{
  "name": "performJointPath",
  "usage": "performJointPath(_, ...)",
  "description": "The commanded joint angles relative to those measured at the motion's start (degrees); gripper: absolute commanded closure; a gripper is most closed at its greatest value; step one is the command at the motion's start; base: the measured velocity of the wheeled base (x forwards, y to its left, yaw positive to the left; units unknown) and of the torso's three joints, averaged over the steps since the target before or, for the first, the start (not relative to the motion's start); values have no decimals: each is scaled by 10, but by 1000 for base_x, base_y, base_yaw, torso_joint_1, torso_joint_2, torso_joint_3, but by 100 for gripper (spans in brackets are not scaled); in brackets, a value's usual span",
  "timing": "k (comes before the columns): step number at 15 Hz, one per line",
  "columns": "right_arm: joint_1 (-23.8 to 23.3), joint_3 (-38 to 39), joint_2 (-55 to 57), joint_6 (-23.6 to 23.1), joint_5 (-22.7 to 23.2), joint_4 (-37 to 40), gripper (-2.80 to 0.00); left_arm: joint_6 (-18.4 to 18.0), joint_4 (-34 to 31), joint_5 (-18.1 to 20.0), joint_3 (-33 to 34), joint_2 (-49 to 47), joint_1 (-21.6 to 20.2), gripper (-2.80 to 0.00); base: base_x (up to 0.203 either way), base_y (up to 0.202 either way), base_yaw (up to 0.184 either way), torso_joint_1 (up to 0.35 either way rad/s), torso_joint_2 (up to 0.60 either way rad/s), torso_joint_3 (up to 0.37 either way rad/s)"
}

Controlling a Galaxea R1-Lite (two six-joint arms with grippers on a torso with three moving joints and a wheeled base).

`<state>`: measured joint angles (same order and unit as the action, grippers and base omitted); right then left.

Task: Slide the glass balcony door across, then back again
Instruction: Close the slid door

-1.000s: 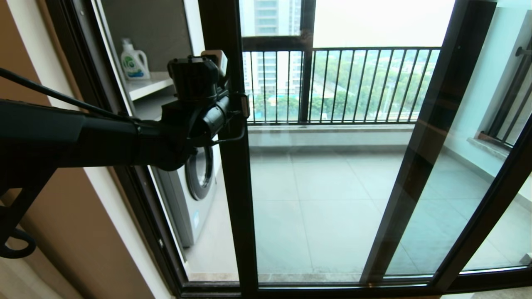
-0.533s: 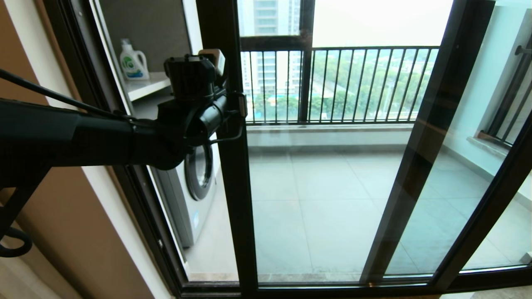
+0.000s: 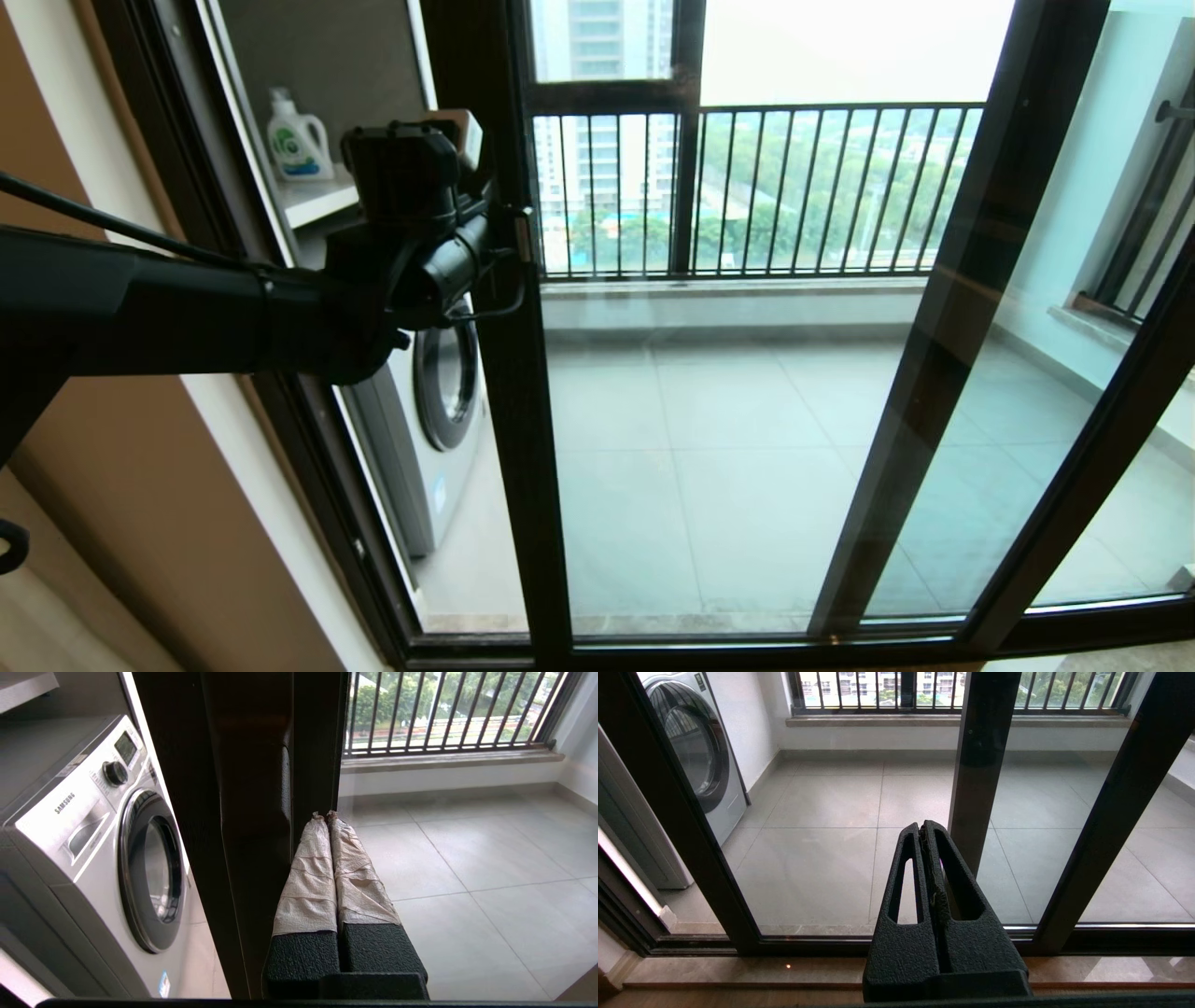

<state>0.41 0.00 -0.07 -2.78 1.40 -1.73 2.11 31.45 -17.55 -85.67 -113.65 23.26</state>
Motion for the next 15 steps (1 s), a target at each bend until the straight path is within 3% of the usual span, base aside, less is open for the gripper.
performJointPath(1, 0, 7, 1, -1, 0, 0, 0, 1, 1, -3, 4, 12, -8, 0, 0, 0, 0, 0, 0, 0)
performJointPath(7, 0, 7, 1, 0, 0, 0, 0, 3, 1, 3, 57, 44, -28, 0, 0, 0, 0, 0, 0, 0)
performJointPath(11, 0, 7, 1, -1, 0, 0, 0, 1, 49, 4, 100, 54, -48, 0, 0, 0, 0, 0, 0, 0)
performJointPath(15, 0, 7, 1, 0, 0, 0, 0, 0, 68, 22, 136, 66, -89, 0, 0, 0, 0, 0, 0, 0)
